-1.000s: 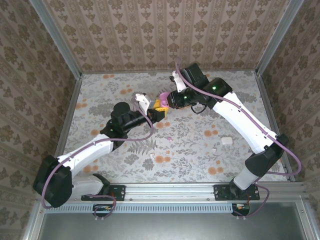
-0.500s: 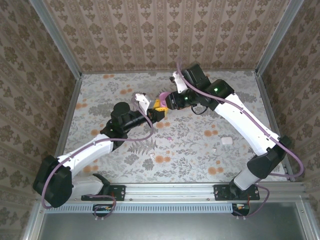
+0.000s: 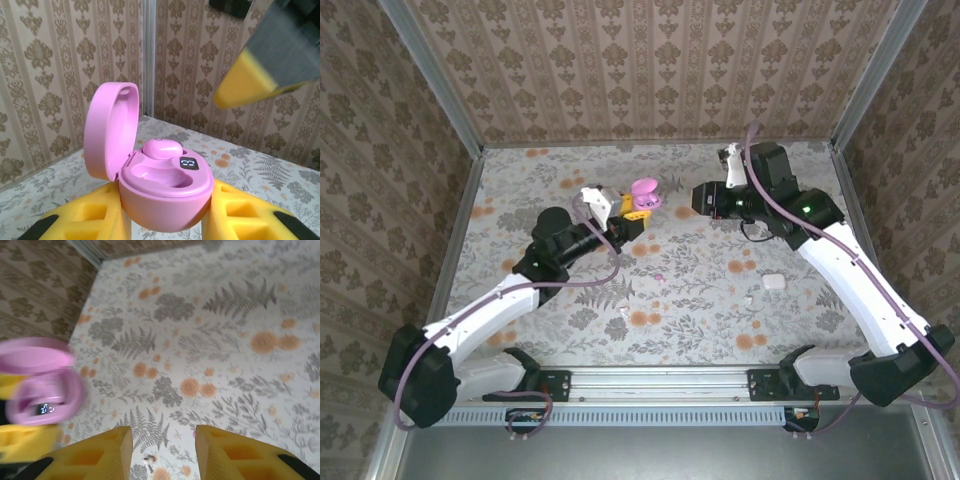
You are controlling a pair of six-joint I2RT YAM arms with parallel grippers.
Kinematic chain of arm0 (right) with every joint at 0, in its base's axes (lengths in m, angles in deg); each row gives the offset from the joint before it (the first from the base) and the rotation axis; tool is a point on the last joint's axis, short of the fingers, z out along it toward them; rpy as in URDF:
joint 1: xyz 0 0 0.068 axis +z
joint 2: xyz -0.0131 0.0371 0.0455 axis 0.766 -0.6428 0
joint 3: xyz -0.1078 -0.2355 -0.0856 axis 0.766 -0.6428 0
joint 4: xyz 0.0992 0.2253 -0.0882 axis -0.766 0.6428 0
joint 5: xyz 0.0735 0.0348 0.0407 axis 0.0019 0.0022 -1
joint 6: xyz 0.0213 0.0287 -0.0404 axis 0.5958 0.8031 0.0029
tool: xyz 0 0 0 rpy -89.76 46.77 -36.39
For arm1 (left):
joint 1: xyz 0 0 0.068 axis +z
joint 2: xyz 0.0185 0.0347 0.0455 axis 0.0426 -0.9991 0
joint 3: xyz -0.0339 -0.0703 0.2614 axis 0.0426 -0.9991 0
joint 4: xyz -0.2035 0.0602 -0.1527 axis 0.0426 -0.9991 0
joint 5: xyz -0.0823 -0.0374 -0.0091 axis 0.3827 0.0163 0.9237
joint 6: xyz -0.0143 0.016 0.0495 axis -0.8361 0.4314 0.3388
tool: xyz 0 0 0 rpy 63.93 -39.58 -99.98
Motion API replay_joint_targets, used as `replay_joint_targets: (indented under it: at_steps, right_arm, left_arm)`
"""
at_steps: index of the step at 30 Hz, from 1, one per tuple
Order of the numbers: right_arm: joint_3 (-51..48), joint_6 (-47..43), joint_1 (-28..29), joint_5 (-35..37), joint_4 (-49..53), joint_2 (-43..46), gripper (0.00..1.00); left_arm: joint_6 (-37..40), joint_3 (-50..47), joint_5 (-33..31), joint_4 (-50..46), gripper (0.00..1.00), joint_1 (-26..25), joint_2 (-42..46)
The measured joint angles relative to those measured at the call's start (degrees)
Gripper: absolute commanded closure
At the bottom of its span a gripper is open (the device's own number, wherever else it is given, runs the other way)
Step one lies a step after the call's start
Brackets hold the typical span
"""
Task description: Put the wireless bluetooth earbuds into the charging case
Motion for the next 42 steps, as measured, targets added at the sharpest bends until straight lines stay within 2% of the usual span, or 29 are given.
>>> replay_joint_targets:
  at_steps: [4, 8, 17, 26, 42]
  right_arm:
    - [-5.03, 2.14, -0.37, -1.73, 0.13, -4.79, 0.62]
    - [-8.44, 3.61, 0.17, -3.85, 0.11, -13.66, 0.62]
    - [-8.98, 3.3, 4.28, -9.14, -1.44, -27.8, 0.64]
    - [-4.57, 0.13, 5.2, -12.63, -1.18, -37.92, 0.62]
    - [7.1, -7.32, 7.67, -11.19, 6.01, -48.5, 0.58]
  left_arm:
    - [0.98, -0.85, -1.27, -1.86, 0.66, 0.0, 4.07]
    - [2.16, -1.44, -2.56, -3.93, 0.66, 0.0, 7.76]
    - [3.28, -1.53, -3.96, -7.28, 0.66, 0.0, 12.79]
    - [3.48, -1.86, -4.61, -8.92, 0.66, 0.0, 13.9]
    - [3.48, -1.88, -5.14, -9.07, 0.66, 0.0, 13.84]
